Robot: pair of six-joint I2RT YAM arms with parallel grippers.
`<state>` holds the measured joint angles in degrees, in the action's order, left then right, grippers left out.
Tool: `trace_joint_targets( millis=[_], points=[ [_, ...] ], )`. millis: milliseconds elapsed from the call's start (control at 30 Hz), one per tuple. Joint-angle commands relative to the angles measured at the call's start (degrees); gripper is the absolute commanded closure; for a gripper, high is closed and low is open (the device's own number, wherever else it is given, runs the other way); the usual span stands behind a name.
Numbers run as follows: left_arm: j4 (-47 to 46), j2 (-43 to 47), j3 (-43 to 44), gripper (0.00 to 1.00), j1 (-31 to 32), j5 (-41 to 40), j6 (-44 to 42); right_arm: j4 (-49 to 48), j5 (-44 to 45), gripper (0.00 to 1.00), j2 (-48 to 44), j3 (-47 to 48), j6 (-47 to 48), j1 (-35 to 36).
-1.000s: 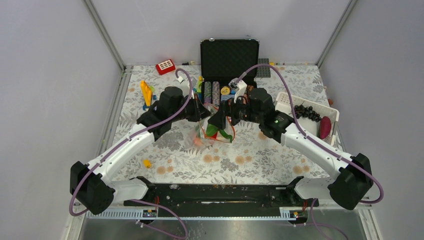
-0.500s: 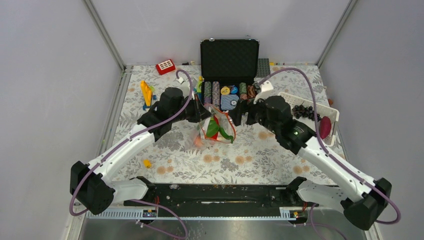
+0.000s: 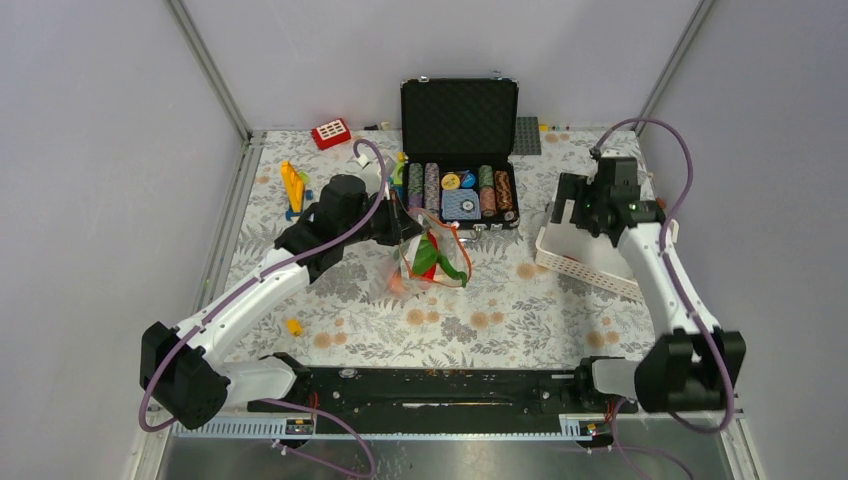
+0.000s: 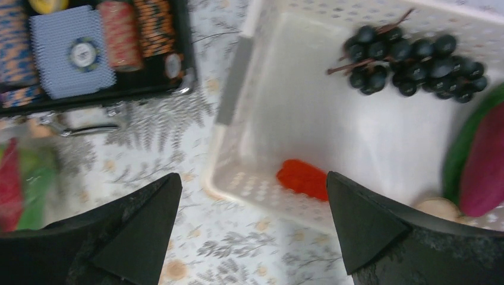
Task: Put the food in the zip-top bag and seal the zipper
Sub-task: Pick up the fake vegetable from the bin.
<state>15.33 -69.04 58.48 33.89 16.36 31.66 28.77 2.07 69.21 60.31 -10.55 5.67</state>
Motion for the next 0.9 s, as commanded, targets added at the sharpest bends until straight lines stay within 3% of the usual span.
trace_joint_targets(
  millis=[0, 167, 333, 633, 867],
  points=[
    [-3.99, 1.77, -0.06, 1.00, -0.30, 1.39, -1.98, 6.59, -8.11, 0.00, 9.26, 7.63, 12.57, -5.30],
    [-4.54, 2.22, -0.75, 1.00, -0.34, 1.61, -3.08, 8.22, -3.72, 0.00, 17.75, 9.78, 17.43, -8.25],
    [-4.14, 2.36, -0.60, 1.00, -0.34, 1.55, -3.99, 12.38, -5.88, 0.00, 24.41, 12.36, 21.66, -9.93],
    [-4.12, 3.11, -0.95, 1.00, -0.41, 2.21, -4.50, 15.56, -9.63, 0.00, 28.50, 11.49, 29.55, -9.89],
    [-4.44, 3.12, -1.34, 1.00, -0.54, 1.97, -4.06, 15.62, -6.72, 0.00, 31.42, 11.03, 32.28, -9.89]
  ],
)
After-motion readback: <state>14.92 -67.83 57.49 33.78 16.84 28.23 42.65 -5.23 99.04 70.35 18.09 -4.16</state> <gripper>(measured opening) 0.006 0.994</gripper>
